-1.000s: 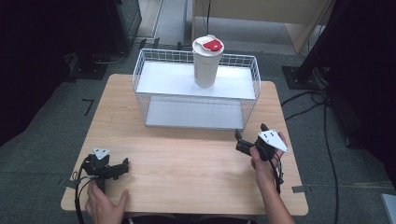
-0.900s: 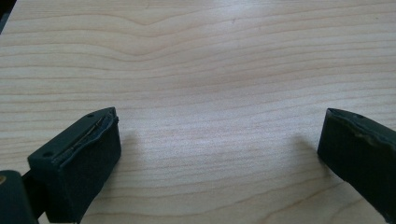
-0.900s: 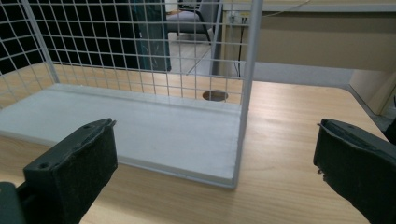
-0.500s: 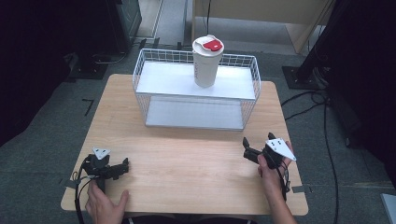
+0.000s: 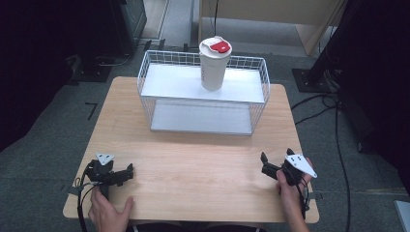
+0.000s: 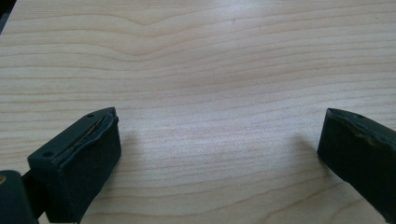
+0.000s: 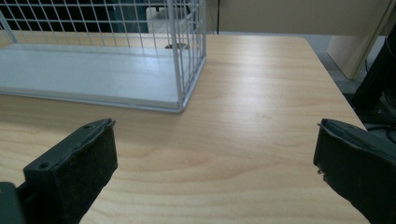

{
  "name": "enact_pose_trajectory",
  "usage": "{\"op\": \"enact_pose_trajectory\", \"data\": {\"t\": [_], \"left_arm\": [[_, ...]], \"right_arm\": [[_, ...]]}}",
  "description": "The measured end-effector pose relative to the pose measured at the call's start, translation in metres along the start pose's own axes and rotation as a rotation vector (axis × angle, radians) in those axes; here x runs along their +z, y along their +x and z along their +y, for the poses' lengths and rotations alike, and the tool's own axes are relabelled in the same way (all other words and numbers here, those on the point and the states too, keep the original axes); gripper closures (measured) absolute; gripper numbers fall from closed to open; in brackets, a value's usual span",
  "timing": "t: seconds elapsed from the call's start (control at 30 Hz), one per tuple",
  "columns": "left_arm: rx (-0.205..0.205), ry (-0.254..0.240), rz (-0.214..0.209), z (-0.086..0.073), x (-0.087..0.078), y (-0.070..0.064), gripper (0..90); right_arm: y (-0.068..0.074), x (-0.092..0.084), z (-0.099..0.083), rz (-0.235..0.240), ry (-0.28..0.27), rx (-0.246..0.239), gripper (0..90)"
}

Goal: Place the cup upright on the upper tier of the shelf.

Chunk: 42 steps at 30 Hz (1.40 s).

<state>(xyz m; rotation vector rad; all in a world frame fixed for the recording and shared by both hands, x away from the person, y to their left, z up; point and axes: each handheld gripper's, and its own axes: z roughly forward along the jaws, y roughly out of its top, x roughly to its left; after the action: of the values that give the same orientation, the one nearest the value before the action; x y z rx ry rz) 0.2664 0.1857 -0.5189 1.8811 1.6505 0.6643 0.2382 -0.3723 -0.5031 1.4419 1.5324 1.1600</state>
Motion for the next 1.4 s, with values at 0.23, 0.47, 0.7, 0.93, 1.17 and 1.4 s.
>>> {"op": "enact_pose_trajectory", "data": {"t": [0.23,0.47,0.7,0.93,1.17,1.4], "left_arm": [[0.0,0.0,0.001,0.0,0.0,0.0,0.0],[-0.001,-0.001,0.0,0.0,0.0,0.0,0.0],[0.0,0.0,0.001,0.0,0.0,0.0,0.0],[0.001,-0.001,0.0,0.0,0.0,0.0,0.0],[0.0,-0.001,0.001,0.0,0.0,0.0,0.0],[0.0,-0.001,0.001,0.0,0.0,0.0,0.0]], "right_arm": [[-0.01,-0.009,-0.011,-0.015,0.029,0.005,0.0],[-0.015,-0.02,-0.019,-0.016,0.046,0.002,0.0],[-0.023,-0.028,-0.024,-0.026,0.065,-0.01,0.0],[-0.026,-0.033,-0.027,-0.005,0.106,-0.026,0.0],[-0.03,-0.034,-0.029,-0.002,0.242,-0.043,0.0],[-0.036,-0.034,-0.031,-0.018,0.357,-0.029,0.0]]}}
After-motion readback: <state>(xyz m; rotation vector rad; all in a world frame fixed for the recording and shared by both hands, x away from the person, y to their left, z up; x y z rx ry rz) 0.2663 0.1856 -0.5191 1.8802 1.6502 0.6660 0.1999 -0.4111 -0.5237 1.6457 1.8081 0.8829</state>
